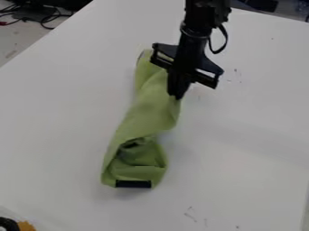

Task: Fold the cloth from left to right

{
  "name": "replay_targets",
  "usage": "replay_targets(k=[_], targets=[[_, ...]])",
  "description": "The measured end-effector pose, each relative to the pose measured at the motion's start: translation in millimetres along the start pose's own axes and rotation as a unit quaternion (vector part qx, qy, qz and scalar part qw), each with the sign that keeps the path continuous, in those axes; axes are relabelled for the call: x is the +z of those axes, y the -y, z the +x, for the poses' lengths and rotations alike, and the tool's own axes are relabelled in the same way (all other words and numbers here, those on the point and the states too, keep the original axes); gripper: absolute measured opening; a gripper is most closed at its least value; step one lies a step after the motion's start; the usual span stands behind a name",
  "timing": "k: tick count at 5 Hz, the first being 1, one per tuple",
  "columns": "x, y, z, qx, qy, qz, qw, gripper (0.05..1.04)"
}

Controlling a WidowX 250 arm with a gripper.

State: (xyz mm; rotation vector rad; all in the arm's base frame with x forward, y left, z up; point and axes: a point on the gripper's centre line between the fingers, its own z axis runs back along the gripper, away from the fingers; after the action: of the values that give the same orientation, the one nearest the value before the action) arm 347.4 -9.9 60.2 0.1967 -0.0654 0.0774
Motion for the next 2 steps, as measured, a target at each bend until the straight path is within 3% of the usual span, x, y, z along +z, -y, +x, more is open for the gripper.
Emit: replay_targets(k=[1,2], targets=[[-9.7,13.9,0.7,0.003,0.001,-0.001,1.0,0.095],[-9.7,15.9,2.7,0.009,0.009,0.003,0.9999,0.26]])
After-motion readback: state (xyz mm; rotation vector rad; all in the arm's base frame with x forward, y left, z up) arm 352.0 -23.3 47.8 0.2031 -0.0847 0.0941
